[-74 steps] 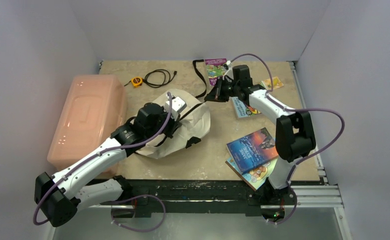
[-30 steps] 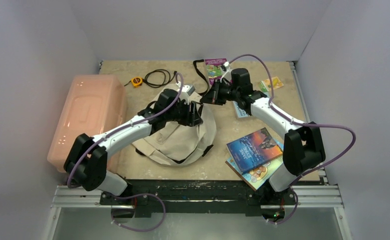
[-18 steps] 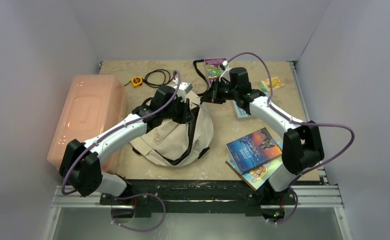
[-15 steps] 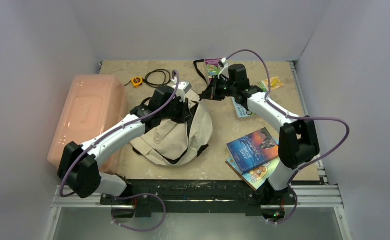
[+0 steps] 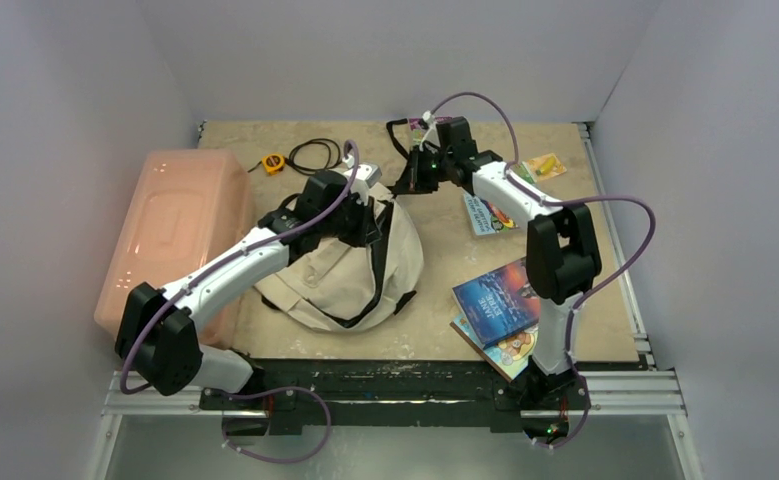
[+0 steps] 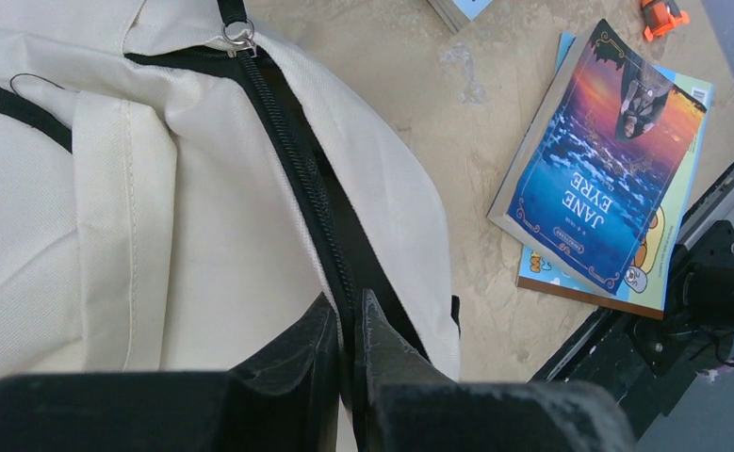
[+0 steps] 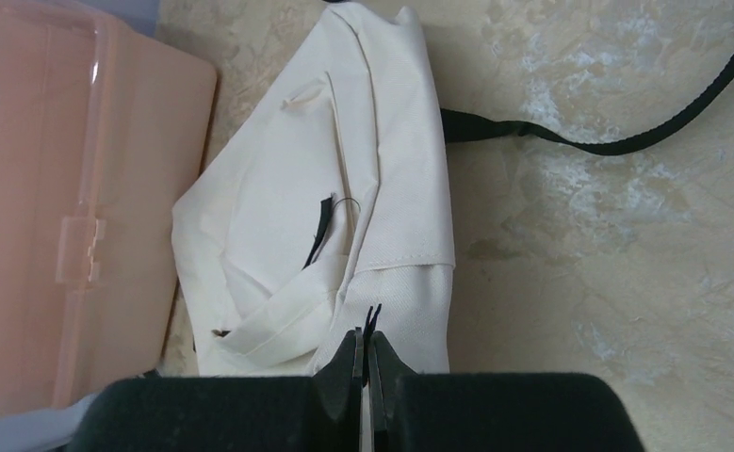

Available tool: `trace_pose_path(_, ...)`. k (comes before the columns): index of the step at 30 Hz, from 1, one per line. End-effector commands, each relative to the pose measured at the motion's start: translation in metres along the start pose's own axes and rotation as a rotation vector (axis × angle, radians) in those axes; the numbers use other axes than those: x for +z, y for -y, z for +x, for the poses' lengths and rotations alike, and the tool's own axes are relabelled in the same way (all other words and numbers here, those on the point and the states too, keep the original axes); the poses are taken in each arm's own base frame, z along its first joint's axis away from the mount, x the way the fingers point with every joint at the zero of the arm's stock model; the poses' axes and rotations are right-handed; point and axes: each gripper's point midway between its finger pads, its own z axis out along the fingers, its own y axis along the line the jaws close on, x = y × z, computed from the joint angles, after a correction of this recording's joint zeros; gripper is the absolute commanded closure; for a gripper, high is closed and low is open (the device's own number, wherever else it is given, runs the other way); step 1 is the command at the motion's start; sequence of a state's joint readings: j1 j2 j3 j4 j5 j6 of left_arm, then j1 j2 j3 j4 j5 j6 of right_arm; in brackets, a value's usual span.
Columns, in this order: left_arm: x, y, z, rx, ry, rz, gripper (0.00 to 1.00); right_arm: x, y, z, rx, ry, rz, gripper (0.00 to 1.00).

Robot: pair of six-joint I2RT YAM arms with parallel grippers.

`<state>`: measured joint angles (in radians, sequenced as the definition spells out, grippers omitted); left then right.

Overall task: Pack the student bag
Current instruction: Unzip the student bag at the center of the board.

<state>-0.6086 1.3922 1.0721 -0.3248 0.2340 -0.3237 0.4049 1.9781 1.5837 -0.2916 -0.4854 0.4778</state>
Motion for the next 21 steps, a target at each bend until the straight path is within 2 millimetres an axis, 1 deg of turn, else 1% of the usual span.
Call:
trace_pose_path(1,-0.013,0.026,-0.013,0.031,0.012,0.105,1.0,-0.01,0.024,-0.059,-0.12,0.169,0.13,1.0)
trace_pose_path(3,-0.011,0.023,-0.011,0.02,0.003,0.095,1.0,-0.011,0.021,-0.059,-0.124,0.168,0.125,1.0)
trace_pose_path(5,-0.008,0.018,-0.011,0.005,-0.005,0.082,1.0,-0.016,0.021,-0.059,-0.125,0.162,0.141,0.99)
trace_pose_path(6,-0.007,0.015,-0.01,0.0,-0.007,0.07,1.0,-0.042,0.003,-0.073,-0.15,0.21,0.143,0.94)
trace_pose_path(7,-0.006,0.012,-0.01,-0.003,-0.01,0.059,1.0,-0.027,0.022,-0.06,-0.135,0.159,0.186,0.88)
trace_pose_path(8,-0.005,0.008,-0.009,-0.01,-0.015,0.044,1.0,-0.033,0.024,-0.058,-0.142,0.152,0.206,0.8)
trace_pose_path(9,-0.004,0.005,-0.008,-0.02,-0.024,0.035,1.0,-0.04,0.025,-0.054,-0.139,0.148,0.224,0.69)
trace_pose_path(10,-0.003,0.003,-0.007,-0.03,-0.032,0.031,1.0,-0.047,0.029,-0.05,-0.136,0.149,0.253,0.62)
trace_pose_path(12,-0.001,0.0,-0.006,-0.043,-0.04,0.026,1.0,-0.067,0.035,-0.043,-0.132,0.156,0.318,0.45)
trace_pose_path(14,0.001,-0.001,-0.005,-0.049,-0.048,0.025,1.0,-0.093,0.04,-0.037,-0.126,0.186,0.372,0.29)
trace_pose_path(15,0.002,-0.001,-0.005,-0.052,-0.051,0.028,1.0,-0.105,0.043,-0.033,-0.096,0.208,0.391,0.23)
trace_pose_path(17,0.004,0.002,-0.003,-0.069,-0.066,0.044,1.0,-0.131,0.053,-0.02,-0.028,0.248,0.42,0.15)
trace_pose_path(21,0.008,0.007,0.0,-0.093,-0.089,0.072,1.0,-0.184,0.078,0.009,0.151,0.37,0.462,0.07)
